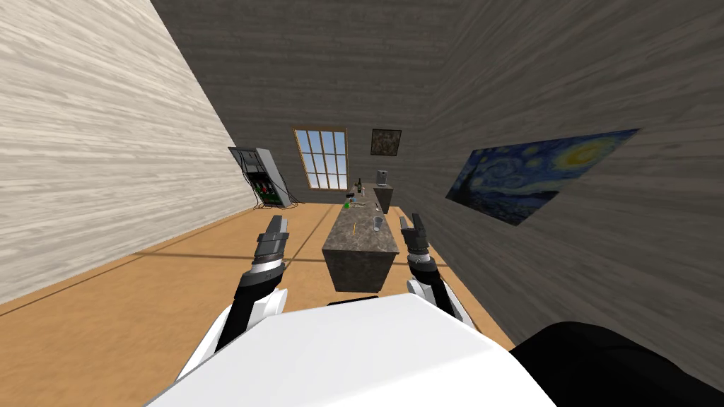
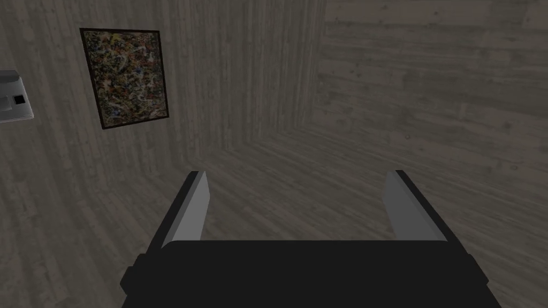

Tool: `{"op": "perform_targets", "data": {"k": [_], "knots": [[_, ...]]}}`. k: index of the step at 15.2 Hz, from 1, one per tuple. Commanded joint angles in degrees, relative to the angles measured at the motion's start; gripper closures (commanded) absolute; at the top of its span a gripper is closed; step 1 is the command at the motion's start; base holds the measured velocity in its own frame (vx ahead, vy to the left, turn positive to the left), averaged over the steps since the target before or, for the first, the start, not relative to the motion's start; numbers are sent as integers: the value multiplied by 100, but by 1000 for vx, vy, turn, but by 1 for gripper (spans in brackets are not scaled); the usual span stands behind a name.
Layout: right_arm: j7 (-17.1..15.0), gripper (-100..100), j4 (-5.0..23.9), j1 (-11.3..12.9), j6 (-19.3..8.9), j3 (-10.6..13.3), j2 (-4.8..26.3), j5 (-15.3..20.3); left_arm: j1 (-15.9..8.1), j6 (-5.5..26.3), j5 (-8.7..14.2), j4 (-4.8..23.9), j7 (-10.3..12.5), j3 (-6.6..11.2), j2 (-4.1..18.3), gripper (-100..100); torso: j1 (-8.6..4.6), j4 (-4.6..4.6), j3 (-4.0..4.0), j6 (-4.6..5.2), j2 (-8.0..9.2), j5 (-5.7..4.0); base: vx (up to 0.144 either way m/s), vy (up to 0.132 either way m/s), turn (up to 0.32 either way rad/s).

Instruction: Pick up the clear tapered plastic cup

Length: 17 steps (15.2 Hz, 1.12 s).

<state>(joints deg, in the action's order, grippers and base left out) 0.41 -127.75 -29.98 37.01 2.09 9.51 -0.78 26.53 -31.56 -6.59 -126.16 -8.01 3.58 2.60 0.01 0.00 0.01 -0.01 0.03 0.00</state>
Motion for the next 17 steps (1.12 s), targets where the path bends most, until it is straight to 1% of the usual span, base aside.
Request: {"op": "perform_targets", "data": {"k": [1, 2, 3, 4, 5, 6, 7, 8, 9, 10, 12, 13, 14, 15, 16, 17], "knots": [[-4, -100, 154, -1, -35, -5, 286, 75, 0, 0, 0, 0, 0, 0, 0, 0, 0, 0, 0, 0, 0, 0, -8, 11, 67], [-4, -100, 154, -1, -35, -5, 353, 75, 0, 0, 0, 0, 0, 0, 0, 0, 0, 0, 0, -1, 0, 0, -7, 11, 60], [-8, -100, 312, 9, -44, -10, 521, 137, 0, 0, 0, 0, 0, 0, 0, 0, 0, 0, 0, 0, 0, 0, -7, 13, 94], [-8, -100, 312, 9, -44, -10, 628, 137, 0, 0, 0, 0, 0, 0, 0, 0, 0, 0, 0, -1, 0, 0, -6, 12, 76], [-13, -100, 485, 19, -53, -15, 774, 205, 0, 0, 0, 0, 0, 0, 0, 0, 0, 0, 0, 0, 0, 0, -9, 15, 95], [-13, -100, 485, 19, -53, -15, 912, 205, 0, 0, 0, 0, 0, 0, 0, 0, 1, 0, 0, -1, 0, 0, -8, 15, 82], [-13, -100, 485, 19, -53, -15, 923, 205, 0, 0, 0, 0, 0, 0, 0, 0, 1, 0, 0, 0, 0, 0, -5, 9, 21], [-18, -100, 670, 29, -63, -20, 1132, 279, 0, 0, 0, 0, 0, 0, 0, 0, 1, 0, 0, 1, 0, 0, -5, 12, 72], [-18, -100, 670, 29, -63, -20, 1236, 279, 0, 0, 0, 0, 0, 0, 0, 0, 1, 0, -1, -1, -1, 0, -6, 13, 87], [-24, -100, 867, 39, -72, -23, 1376, 358, 0, 0, 0, 0, 0, 0, 0, 0, 1, 0, -1, 0, -1, 0, -8, 17, 121], [-24, -100, 867, 39, -72, -23, 1565, 358, 0, 0, 0, 0, 0, 0, 0, 0, 2, 0, 0, 0, 0, 1, -6, 14, 60], [-30, -100, 1074, 49, -83, -26, 1736, 442, 0, 0, 0, 0, 0, 0, 0, 0, 2, 0, 0, 1, -1, 1, -4, 16, 81], [-30, -100, 1074, 49, -83, -26, 1860, 442, 0, 0, 0, 0, 0, 0, 0, 0, 2, 0, -1, -1, -1, 0, -4, 17, 99], [-30, -100, 1074, 49, -83, -26, 1908, 442, 0, 0, 0, 0, 0, 0, 0, 0, 2, 0, -1, -1, -2, 1, -2, 11, 36], [-37, -100, 1290, 58, -93, -28, 2085, 530, 0, 0, 0, 0, 0, 0, 0, 0, 1, 0, -1, 1, -2, 1, -4, 18, 102], [-37, -100, 1290, 58, -93, -28, 2212, 530, 0, 0, 0, 0, 0, 0, 0, 0, 2, 0, -1, -1, -2, 1, -7, 19, 107]]}}
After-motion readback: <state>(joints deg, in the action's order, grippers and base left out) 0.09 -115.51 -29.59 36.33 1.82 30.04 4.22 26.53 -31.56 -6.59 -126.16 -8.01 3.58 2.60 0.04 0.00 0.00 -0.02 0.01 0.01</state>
